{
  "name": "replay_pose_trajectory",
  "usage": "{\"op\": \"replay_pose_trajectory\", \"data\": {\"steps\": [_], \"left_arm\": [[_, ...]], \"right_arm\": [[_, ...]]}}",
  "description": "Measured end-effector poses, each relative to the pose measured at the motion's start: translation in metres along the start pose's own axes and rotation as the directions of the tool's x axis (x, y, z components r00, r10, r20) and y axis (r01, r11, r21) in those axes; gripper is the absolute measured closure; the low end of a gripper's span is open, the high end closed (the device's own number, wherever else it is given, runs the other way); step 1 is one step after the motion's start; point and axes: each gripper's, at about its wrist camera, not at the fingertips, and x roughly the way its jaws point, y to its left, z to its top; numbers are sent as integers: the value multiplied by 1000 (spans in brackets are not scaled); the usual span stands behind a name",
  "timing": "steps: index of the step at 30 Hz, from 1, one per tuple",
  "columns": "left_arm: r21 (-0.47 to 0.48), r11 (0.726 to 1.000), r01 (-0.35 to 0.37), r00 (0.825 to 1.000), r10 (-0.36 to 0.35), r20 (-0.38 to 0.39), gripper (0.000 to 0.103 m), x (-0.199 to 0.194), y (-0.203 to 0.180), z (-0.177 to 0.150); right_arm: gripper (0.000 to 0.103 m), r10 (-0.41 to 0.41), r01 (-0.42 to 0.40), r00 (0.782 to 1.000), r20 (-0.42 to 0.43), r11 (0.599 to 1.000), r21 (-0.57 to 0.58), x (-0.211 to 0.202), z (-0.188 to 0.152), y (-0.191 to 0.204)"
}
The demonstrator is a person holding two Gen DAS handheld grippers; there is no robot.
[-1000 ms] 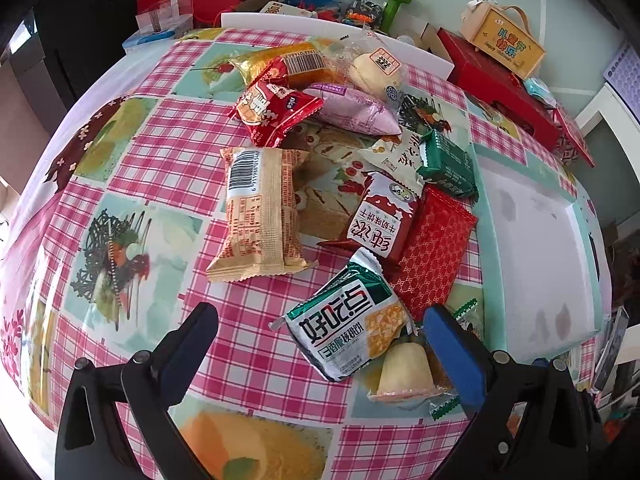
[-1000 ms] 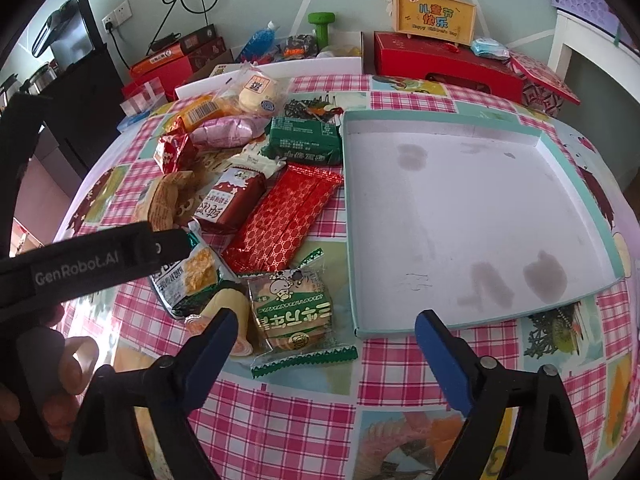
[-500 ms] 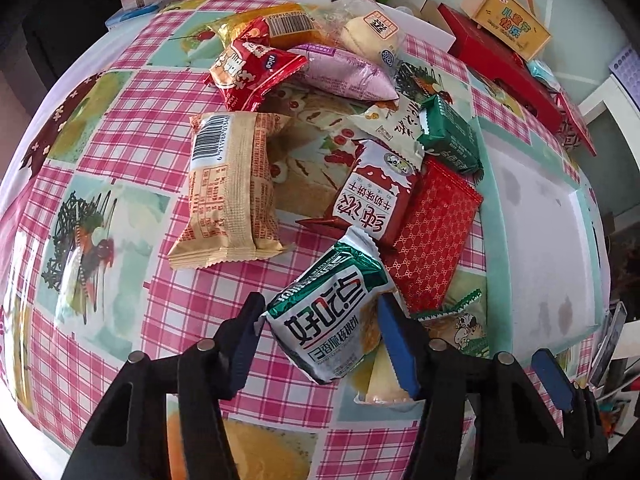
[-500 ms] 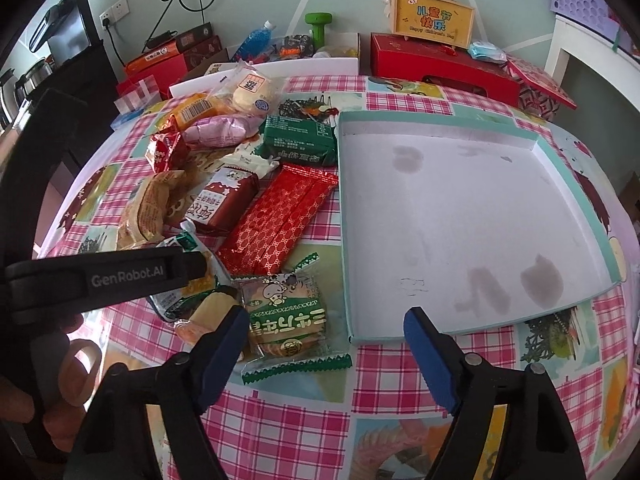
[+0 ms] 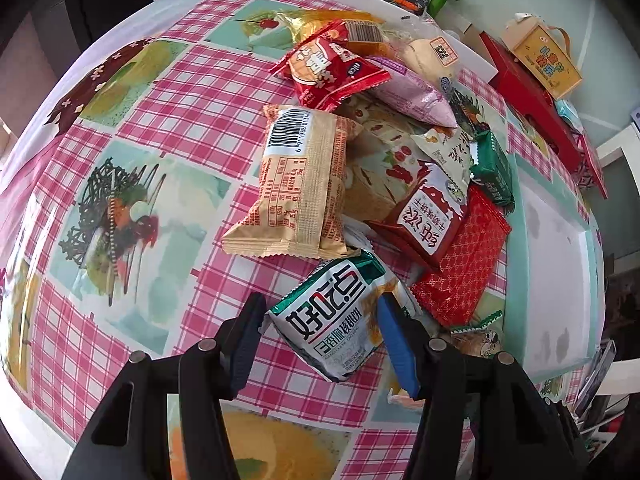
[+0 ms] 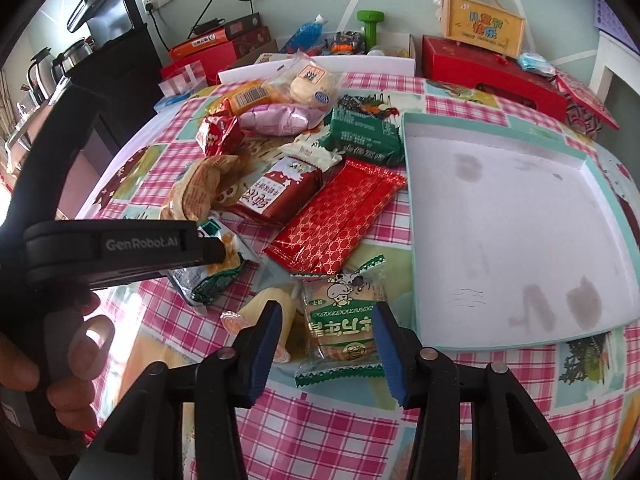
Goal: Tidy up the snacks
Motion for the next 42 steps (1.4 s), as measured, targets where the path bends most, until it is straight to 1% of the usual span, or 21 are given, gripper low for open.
{"op": "replay_pose_trajectory", "data": {"steps": [1, 4, 7, 11, 14, 17, 18, 19, 21, 25, 27, 28, 30, 36, 38, 41, 42], "left_arm": [[-14, 1000, -1, 1000, 1, 2, 43, 0, 3, 0], [-58, 998, -6, 1000, 6, 10, 43, -6, 18, 0], [-73, 997, -7, 1000, 8, 12, 43, -10, 26, -1], [-46, 999, -8, 1000, 8, 6, 43, -9, 22, 0], [-32, 999, 34, 999, -34, -7, 43, -8, 14, 1], [3, 999, 45, 999, -45, -9, 43, -9, 8, 0], [11, 999, 43, 999, -43, -8, 42, -6, -1, 2], [17, 999, 43, 999, -43, -6, 42, -5, -4, 3], [33, 999, 29, 1000, -29, 2, 30, -5, -9, 5], [84, 996, 13, 1000, -15, 20, 27, -2, -24, 11], [129, 991, -19, 1000, 17, 19, 22, 4, -33, 12], [152, 987, -43, 999, 40, 19, 22, 7, -39, 13], [182, 981, -74, 997, 72, 17, 22, 13, -47, 13], [197, 974, -114, 993, 112, 24, 22, 25, -53, 17], [198, 973, -115, 993, 112, 25, 27, 27, -53, 18], [207, 973, -104, 995, 100, 26, 34, 27, -53, 17], [213, 971, -111, 994, 106, 31, 34, 27, -54, 16]], "right_arm": [[53, -5, 5, 1000, -13, 1000, 7, 3, 0, -2], [53, -20, 20, 1000, -12, 1000, 12, 5, 1, -5], [53, -33, 33, 999, -16, 999, 20, 7, 2, -7], [53, -35, 35, 999, -25, 999, 1, 8, 2, -5], [54, -4, 4, 999, -33, 1000, 2, 7, 1, -5], [54, 18, -17, 999, -36, 1000, 11, 7, 1, -5], [53, 27, -26, 999, -37, 1000, 16, 7, 1, -6], [53, 30, -29, 999, -37, 999, 19, 7, 1, -7], [53, 11, -11, 999, -43, 1000, 14, 9, 0, -6], [52, -9, 8, 999, -49, 1000, -20, 10, 0, -1], [49, -22, 20, 998, -54, 999, -38, 12, 0, 0], [47, -31, 28, 998, -61, 999, -46, 13, -1, 1], [45, -44, 40, 996, -74, 997, -60, 17, -1, 2], [45, -53, 48, 996, -78, 997, -65, 21, -1, 3], [45, -55, 49, 993, -107, 997, -58, 27, -1, 2], [45, -57, 52, 993, -103, 997, -52, 28, 0, 2], [45, -54, 49, 993, -103, 998, -47, 28, -1, 1]]}}
